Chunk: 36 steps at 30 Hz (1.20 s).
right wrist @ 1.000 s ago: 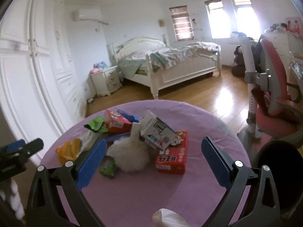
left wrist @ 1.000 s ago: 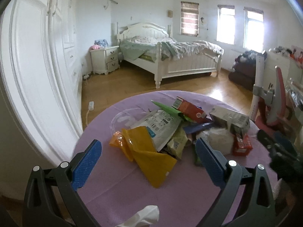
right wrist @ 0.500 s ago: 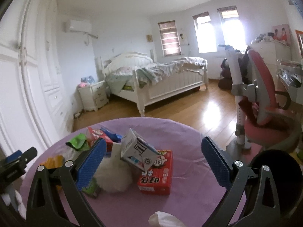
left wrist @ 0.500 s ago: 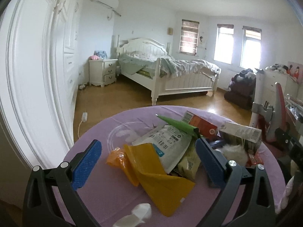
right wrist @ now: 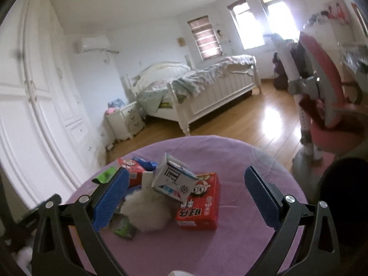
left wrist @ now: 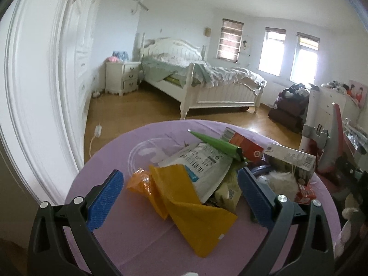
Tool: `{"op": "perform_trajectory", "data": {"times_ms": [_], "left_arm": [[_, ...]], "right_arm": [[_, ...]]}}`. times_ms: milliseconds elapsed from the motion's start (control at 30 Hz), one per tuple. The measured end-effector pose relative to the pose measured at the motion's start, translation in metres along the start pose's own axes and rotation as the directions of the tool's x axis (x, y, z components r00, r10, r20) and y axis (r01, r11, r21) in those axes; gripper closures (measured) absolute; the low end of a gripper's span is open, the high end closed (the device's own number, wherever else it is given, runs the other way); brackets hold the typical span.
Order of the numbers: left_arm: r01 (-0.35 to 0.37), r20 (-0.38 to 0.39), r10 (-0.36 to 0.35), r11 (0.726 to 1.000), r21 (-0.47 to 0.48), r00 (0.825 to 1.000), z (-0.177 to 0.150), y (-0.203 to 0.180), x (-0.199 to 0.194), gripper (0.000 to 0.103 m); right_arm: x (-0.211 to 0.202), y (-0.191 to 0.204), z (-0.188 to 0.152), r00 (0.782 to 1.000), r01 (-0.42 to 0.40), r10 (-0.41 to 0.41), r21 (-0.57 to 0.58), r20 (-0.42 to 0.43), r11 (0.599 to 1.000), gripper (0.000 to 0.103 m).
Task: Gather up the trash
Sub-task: 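Move the left tool toward the yellow bag while the right tool approaches the white carton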
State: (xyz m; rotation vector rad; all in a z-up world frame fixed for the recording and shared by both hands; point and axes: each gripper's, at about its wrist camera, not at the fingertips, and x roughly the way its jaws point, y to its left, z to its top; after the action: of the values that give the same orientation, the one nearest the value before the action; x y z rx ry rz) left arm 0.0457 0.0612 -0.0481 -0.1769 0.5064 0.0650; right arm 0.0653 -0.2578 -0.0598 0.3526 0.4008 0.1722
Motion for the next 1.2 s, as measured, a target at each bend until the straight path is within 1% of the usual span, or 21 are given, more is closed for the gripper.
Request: {"op": "perform_trajectory", "data": {"times_ms": [167, 367, 800, 1200], "left_arm": [[-0.026, -0.034, 0.026, 1.000, -0.001, 0.999, -0.002, -0.001, 0.005, 0.005], [-0.041, -0.053, 0.041, 0.999, 0.003, 0.998, -0.002, 0.001, 0.010, 0.005], [-0.041, -0.070, 0.040, 0.999, -0.009, 0.997, -0.003, 0.004, 0.012, 0.005], [-0.051, -0.077, 0.051, 0.999, 0.005, 0.996, -0.005, -0.001, 0.015, 0.005]], "right_arm": [[0.005, -0.011, -0.002, 0.999, -0.025, 0.026, 0.044, -0.028, 0.999, 0.004], [0.004, -0.017, -0.003, 0.999, -0.038, 0.040, 0.077, -0.027, 0.996, 0.004], [0.003, -0.018, -0.004, 0.999, -0.038, 0.040, 0.075, -0.026, 0.996, 0.004], [0.003, -0.017, -0.005, 0.999, -0.040, 0.042, 0.075, -0.024, 0.996, 0.004]]}}
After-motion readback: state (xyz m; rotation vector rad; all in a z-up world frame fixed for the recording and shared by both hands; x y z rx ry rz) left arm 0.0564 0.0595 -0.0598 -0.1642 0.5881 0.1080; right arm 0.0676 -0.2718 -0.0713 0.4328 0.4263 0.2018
